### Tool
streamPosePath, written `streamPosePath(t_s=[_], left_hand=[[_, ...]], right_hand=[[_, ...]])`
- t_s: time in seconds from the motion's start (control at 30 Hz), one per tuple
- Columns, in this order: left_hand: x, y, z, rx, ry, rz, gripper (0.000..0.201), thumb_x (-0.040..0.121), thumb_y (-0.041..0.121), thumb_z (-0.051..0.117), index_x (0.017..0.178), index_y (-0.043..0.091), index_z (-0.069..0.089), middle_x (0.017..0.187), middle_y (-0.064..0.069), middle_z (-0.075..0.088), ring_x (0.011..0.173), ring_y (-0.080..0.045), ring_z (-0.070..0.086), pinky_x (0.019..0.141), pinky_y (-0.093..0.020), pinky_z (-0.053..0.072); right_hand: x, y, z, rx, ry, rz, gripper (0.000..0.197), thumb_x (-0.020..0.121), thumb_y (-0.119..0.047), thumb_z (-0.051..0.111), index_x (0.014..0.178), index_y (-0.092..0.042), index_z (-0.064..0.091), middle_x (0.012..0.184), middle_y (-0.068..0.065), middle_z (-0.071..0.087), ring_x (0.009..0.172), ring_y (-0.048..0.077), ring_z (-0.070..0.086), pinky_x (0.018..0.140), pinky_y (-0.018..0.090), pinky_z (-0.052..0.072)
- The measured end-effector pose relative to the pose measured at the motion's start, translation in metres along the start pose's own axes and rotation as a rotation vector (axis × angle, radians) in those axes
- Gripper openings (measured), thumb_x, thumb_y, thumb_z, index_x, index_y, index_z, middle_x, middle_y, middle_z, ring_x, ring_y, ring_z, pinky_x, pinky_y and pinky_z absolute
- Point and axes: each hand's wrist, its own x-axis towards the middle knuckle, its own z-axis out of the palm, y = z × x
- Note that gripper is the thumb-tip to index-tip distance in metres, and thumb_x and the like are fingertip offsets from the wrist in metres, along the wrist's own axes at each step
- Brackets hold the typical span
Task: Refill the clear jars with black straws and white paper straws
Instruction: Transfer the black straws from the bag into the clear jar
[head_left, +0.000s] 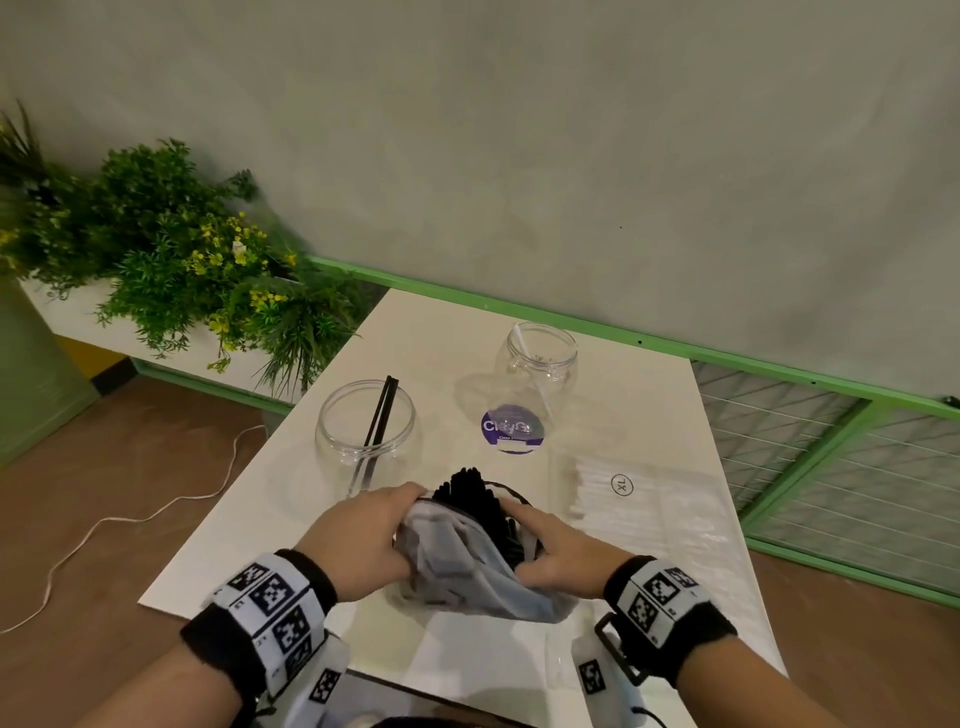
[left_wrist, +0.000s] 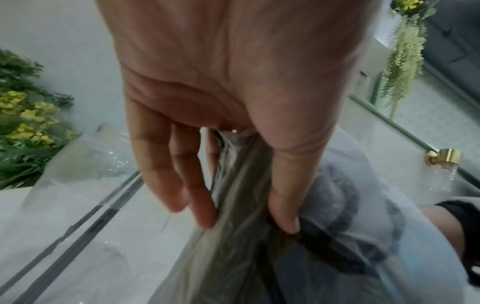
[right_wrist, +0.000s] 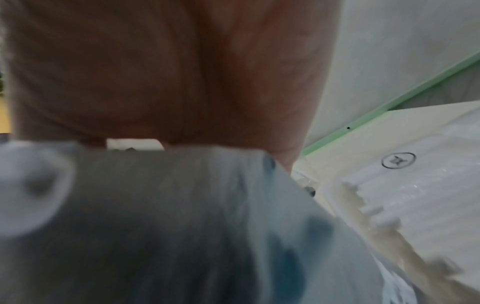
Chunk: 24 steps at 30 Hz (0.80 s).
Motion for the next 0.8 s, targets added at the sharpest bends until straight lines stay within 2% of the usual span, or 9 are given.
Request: streamPosePath(t_s=[0.1, 0.23, 0.37, 0.43, 0.5, 0.57, 0.67, 0.73, 0.8], left_hand=[[-0.001, -0.002, -0.002, -0.097, 0.071, -0.012, 0.018, 0.077, 0.021, 0.06, 0.093, 0.023, 0.052, 0.087, 0.004, 0.063, 0.08, -0.019, 0.058, 0.069, -0.033, 0.048], [0.001, -0.003, -0.007, -0.219, 0.134, -0.032, 0.012, 0.078, 0.012, 0.06, 0.081, 0.017, 0.049, 0.076, 0.0, 0.061, 0.073, -0.023, 0.057, 0.068, -0.037, 0.047], [-0.003, -0.011, -0.015, -0.342, 0.091, -0.097, 0.014, 0.082, 0.012, 0.063, 0.087, 0.02, 0.052, 0.083, 0.0, 0.064, 0.079, -0.02, 0.058, 0.064, -0.022, 0.041], [-0.005, -0.014, -0.022, -0.37, -0.024, -0.163, 0.022, 0.084, 0.024, 0.062, 0.1, 0.029, 0.049, 0.094, 0.002, 0.064, 0.088, -0.017, 0.058, 0.071, -0.021, 0.043], [-0.008, -0.014, -0.031, -0.392, -0.118, -0.223, 0.05, 0.077, 0.04, 0.053, 0.125, 0.034, 0.04, 0.116, 0.001, 0.061, 0.103, -0.017, 0.057, 0.088, -0.03, 0.045], [-0.01, -0.008, -0.037, -0.434, -0.116, -0.217, 0.078, 0.071, 0.052, 0.048, 0.145, 0.04, 0.024, 0.143, 0.001, 0.044, 0.126, -0.017, 0.046, 0.103, -0.034, 0.038], [-0.006, 0.004, -0.035, -0.389, -0.077, -0.165, 0.106, 0.063, 0.079, 0.053, 0.151, 0.042, 0.007, 0.158, 0.007, 0.022, 0.141, -0.016, 0.03, 0.113, -0.038, 0.03], [0.0, 0.008, -0.027, -0.29, -0.08, -0.143, 0.118, 0.06, 0.079, 0.061, 0.152, 0.035, 0.004, 0.158, 0.004, 0.023, 0.141, -0.017, 0.03, 0.114, -0.038, 0.03], [0.007, 0.006, -0.019, -0.302, -0.073, -0.136, 0.113, 0.066, 0.061, 0.074, 0.152, 0.028, 0.009, 0.152, 0.0, 0.037, 0.135, -0.017, 0.041, 0.11, -0.034, 0.035]], right_hand=[[0.011, 0.001, 0.003, -0.07, 0.069, -0.076, 0.081, 0.071, -0.017, 0.077, 0.138, -0.039, 0.037, 0.114, -0.012, 0.065, 0.106, 0.003, 0.061, 0.096, 0.032, 0.049], [0.029, -0.004, 0.013, -0.105, 0.203, -0.165, 0.07, 0.061, -0.021, 0.083, 0.12, -0.038, 0.05, 0.117, -0.011, 0.063, 0.111, 0.008, 0.058, 0.096, 0.033, 0.047], [0.036, -0.012, 0.015, -0.065, 0.307, -0.188, 0.048, 0.061, -0.018, 0.078, 0.091, -0.041, 0.049, 0.092, -0.016, 0.059, 0.084, -0.007, 0.055, 0.075, 0.016, 0.043], [0.038, -0.012, 0.018, -0.062, 0.316, -0.224, 0.051, 0.066, -0.01, 0.079, 0.088, -0.045, 0.05, 0.091, -0.015, 0.061, 0.081, -0.006, 0.055, 0.074, 0.011, 0.041], [0.038, -0.013, 0.022, -0.067, 0.328, -0.256, 0.049, 0.069, -0.01, 0.079, 0.099, -0.04, 0.055, 0.099, -0.007, 0.062, 0.09, 0.004, 0.056, 0.077, 0.007, 0.039], [0.041, -0.009, 0.023, -0.077, 0.358, -0.247, 0.052, 0.07, -0.012, 0.079, 0.116, -0.025, 0.058, 0.107, -0.001, 0.06, 0.097, 0.008, 0.054, 0.08, 0.002, 0.035], [0.048, -0.001, 0.024, -0.117, 0.341, -0.246, 0.075, 0.071, -0.018, 0.079, 0.137, -0.025, 0.044, 0.122, 0.001, 0.053, 0.11, 0.007, 0.049, 0.09, 0.001, 0.03], [0.05, 0.0, 0.024, -0.143, 0.309, -0.232, 0.085, 0.071, -0.02, 0.079, 0.143, -0.026, 0.034, 0.127, 0.0, 0.047, 0.115, 0.003, 0.043, 0.093, 0.0, 0.027], [0.053, 0.0, 0.023, -0.155, 0.295, -0.225, 0.089, 0.069, -0.021, 0.079, 0.144, -0.024, 0.032, 0.129, -0.001, 0.045, 0.119, 0.005, 0.043, 0.097, 0.005, 0.029]])
